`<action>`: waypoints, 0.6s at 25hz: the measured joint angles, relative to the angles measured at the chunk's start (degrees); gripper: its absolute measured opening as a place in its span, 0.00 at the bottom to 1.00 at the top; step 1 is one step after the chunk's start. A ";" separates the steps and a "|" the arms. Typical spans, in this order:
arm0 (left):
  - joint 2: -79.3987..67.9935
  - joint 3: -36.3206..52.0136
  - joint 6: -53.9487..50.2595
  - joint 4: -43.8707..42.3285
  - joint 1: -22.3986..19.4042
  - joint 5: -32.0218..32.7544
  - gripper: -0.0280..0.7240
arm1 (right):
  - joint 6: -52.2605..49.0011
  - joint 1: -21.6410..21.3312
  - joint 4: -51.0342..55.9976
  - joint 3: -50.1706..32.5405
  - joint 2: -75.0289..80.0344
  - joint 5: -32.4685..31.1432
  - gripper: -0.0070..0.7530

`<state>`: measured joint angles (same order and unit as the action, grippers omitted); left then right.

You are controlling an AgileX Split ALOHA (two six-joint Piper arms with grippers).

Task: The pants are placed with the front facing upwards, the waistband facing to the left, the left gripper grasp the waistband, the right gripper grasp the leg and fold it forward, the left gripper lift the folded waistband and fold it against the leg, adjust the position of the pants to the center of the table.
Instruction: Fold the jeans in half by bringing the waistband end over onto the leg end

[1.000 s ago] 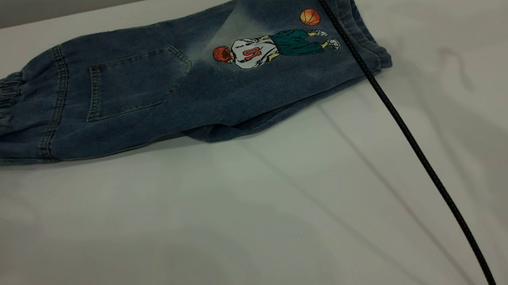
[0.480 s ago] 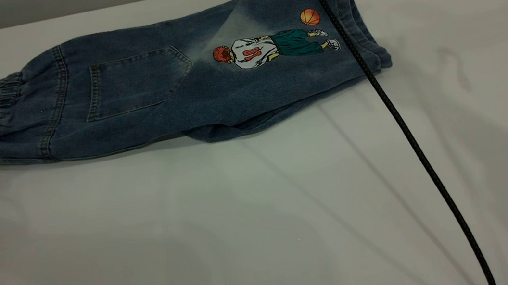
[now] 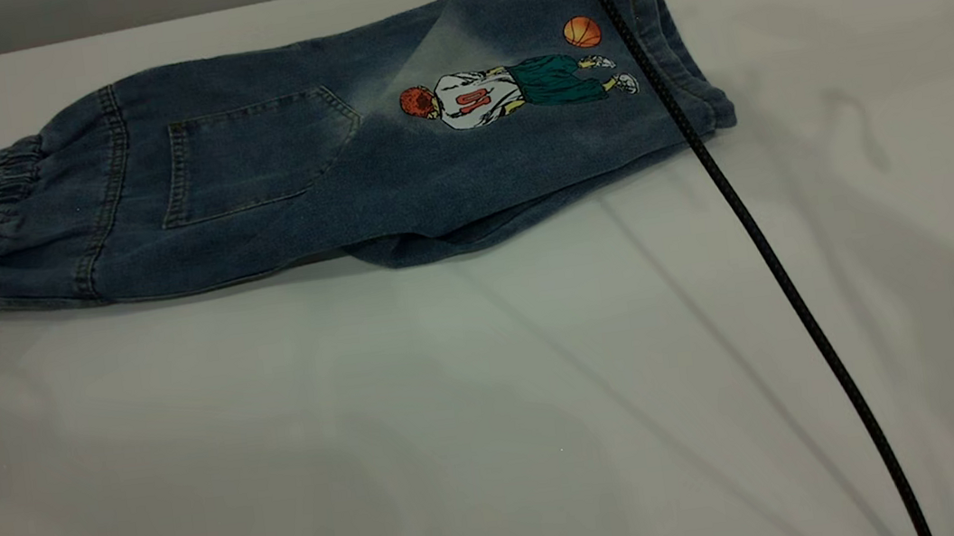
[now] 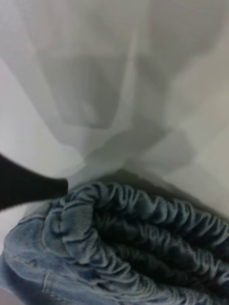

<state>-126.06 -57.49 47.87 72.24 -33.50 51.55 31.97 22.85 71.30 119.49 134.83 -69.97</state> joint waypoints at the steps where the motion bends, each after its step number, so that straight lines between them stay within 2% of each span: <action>1: 0.00 0.00 -0.13 0.00 0.00 -0.39 0.81 | 0.00 0.00 0.00 0.00 0.00 0.00 0.72; 5: -0.18 0.00 -0.25 1.88 0.00 -1.32 0.85 | 0.00 0.00 0.00 0.00 0.00 0.00 0.72; 15: -3.68 -0.51 -0.38 4.88 0.05 -1.45 0.83 | 0.00 0.00 0.00 0.00 0.00 0.05 0.72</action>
<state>-129.73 -58.00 47.49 77.12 -33.45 50.10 31.97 22.85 71.30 119.49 134.83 -69.92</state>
